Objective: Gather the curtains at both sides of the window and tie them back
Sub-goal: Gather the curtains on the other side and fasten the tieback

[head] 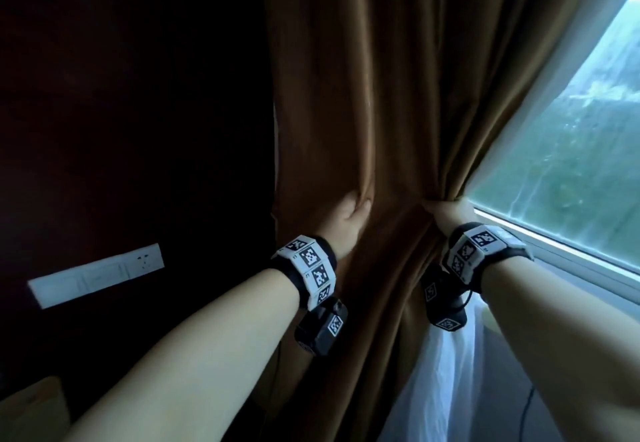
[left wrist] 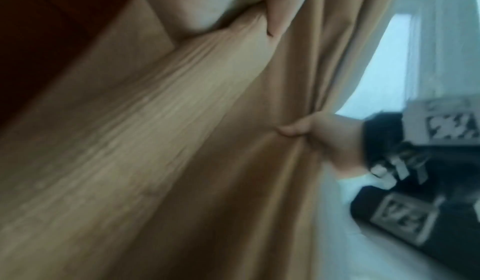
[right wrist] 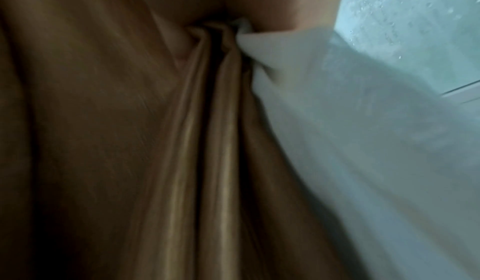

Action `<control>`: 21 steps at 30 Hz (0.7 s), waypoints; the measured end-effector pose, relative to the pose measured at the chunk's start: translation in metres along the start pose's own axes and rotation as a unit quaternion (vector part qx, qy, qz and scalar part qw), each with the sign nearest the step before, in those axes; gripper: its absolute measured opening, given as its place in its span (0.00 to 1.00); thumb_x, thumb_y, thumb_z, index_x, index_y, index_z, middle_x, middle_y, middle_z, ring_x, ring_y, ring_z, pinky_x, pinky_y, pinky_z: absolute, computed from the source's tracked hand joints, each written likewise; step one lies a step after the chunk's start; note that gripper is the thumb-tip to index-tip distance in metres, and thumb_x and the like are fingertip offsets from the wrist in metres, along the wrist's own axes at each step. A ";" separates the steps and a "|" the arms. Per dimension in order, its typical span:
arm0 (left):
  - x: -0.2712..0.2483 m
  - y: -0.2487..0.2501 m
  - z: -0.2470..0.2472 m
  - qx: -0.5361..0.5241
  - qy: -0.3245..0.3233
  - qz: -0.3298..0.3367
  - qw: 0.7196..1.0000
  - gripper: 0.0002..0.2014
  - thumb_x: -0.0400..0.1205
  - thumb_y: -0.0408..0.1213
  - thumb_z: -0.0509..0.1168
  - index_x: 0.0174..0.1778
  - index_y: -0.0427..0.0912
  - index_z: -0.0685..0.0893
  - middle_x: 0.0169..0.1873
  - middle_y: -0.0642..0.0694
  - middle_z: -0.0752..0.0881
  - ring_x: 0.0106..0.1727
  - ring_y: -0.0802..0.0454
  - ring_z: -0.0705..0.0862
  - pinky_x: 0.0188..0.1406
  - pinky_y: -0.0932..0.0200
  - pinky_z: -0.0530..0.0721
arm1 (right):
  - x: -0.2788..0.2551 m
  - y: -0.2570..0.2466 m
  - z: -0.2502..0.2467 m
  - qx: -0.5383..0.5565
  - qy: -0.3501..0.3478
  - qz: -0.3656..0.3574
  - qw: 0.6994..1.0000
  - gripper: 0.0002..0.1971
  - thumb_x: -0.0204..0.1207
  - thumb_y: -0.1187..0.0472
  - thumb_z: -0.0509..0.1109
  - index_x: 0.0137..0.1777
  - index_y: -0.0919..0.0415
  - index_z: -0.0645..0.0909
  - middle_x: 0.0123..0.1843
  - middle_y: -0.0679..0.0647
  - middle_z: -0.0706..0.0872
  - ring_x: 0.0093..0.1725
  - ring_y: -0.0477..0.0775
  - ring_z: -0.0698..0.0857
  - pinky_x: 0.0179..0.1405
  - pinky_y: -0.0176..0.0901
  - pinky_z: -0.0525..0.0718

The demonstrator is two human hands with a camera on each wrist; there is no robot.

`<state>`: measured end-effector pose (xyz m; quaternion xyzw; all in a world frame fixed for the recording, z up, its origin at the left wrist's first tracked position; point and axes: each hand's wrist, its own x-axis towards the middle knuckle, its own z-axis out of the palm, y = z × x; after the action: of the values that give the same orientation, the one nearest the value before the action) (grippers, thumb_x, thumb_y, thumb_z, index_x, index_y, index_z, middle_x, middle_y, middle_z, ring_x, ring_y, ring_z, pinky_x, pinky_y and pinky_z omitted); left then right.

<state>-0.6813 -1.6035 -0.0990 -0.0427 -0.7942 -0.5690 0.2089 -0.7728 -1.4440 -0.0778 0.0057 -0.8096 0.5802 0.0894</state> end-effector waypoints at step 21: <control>-0.046 -0.019 0.093 0.013 -0.190 -0.057 0.980 0.20 0.82 0.27 0.54 0.71 0.26 0.69 0.70 0.30 0.75 0.63 0.53 0.75 0.77 0.52 0.66 | -0.020 -0.005 -0.004 -0.047 -0.015 0.034 0.998 0.26 0.60 0.60 0.75 0.60 0.61 0.79 0.50 0.58 0.87 0.50 0.60 0.87 0.54 0.52 0.87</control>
<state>-0.6713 -1.5165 -0.1577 -0.1020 -0.8280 -0.5509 0.0218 -0.7524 -1.4439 -0.0743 -0.0175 -0.8369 0.5440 0.0580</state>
